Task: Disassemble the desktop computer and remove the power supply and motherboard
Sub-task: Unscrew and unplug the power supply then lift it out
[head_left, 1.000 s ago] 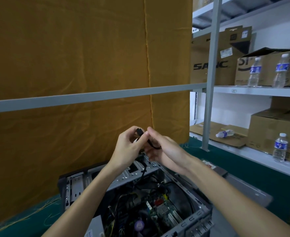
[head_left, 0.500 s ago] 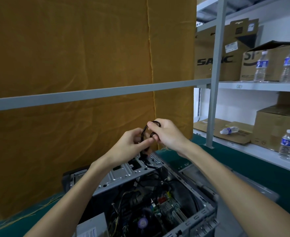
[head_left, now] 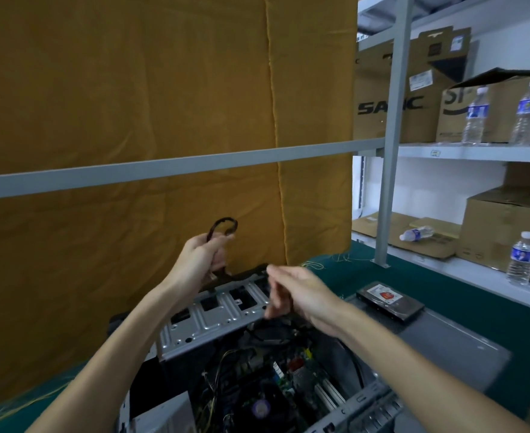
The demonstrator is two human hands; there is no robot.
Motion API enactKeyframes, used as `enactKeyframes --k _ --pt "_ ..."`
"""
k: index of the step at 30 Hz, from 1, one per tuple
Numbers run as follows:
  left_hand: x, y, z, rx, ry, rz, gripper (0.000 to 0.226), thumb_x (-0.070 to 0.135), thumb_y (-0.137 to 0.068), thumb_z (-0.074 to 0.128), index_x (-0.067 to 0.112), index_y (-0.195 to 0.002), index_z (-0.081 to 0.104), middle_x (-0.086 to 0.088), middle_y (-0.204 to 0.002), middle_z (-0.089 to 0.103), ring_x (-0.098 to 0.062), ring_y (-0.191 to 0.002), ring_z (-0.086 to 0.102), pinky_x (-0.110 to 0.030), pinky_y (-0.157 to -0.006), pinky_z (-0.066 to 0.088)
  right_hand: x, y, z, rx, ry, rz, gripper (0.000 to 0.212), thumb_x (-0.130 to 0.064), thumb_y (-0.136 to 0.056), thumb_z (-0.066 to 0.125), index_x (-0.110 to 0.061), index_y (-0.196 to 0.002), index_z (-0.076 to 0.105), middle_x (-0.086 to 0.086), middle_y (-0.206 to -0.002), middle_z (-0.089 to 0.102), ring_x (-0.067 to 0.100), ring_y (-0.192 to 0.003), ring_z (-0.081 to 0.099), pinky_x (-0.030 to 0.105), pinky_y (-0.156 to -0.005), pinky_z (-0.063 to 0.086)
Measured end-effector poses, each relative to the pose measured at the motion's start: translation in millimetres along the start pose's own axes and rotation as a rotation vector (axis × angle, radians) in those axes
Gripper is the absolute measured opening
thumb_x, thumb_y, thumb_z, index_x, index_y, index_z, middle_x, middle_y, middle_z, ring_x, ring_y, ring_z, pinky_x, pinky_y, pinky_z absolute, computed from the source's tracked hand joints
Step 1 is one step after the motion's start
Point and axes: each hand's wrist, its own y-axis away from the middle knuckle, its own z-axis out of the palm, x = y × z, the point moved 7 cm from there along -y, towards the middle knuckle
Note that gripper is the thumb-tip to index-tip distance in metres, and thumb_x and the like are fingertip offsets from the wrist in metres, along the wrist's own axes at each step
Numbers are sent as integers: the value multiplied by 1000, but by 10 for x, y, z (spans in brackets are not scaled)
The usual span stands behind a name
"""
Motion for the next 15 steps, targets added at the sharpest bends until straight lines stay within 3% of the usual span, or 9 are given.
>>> enactKeyframes --k 2,3,5,8,11,13,15 --pt "-53 77 26 -85 -340 9 32 48 -94 66 17 -100 69 7 -64 58 -11 -59 53 -23 -57 43 -213 -19 -41 32 45 -75 34 -34 -107 51 -8 -87 58 -2 -54 42 15 -44 48 35 -63 56" --pt "-95 121 83 -160 -431 3 39 58 -87 71 21 -98 71 7 -69 65 -9 -62 58 -21 -57 46 -293 -36 -25 25 59 -87 34 -35 -107 51 -8 -88 60 -3 -53 38 11 -39 39 30 -53 52" --pt "-194 221 240 -331 -465 -17 49 65 -80 74 17 -90 71 4 -69 59 -9 -62 54 -20 -56 45 -368 -69 8 18 86 -75 36 -35 -108 51 -8 -88 63 -3 -53 35 8 -37 30 23 -41 38" --pt "-235 314 392 -446 -458 5 51 60 -91 65 11 -78 69 -1 -64 49 -11 -57 45 -20 -54 42 -388 -88 4 38 107 -57 36 -35 -106 54 -8 -85 63 -5 -52 33 7 -39 25 21 -37 26" --pt "-267 360 472 -461 -463 17 51 55 -102 48 21 -67 65 6 -58 48 -6 -51 40 -15 -53 36 -373 -109 -38 97 159 -67 36 -38 -102 62 -11 -78 59 -6 -50 35 8 -39 26 22 -37 24" --pt "-282 368 520 -422 -381 13 48 49 -106 43 21 -73 64 9 -61 55 -6 -54 46 -16 -58 39 -378 -108 -86 142 174 -77 33 -38 -98 68 -10 -82 60 -3 -54 43 9 -41 35 23 -37 29" --pt "-291 337 503 -351 -127 -42 41 38 -108 42 11 -84 62 -2 -73 63 -14 -63 57 -25 -66 49 -380 -72 -125 140 184 -92 31 -35 -94 73 -7 -98 61 3 -67 57 12 -49 52 25 -42 41"
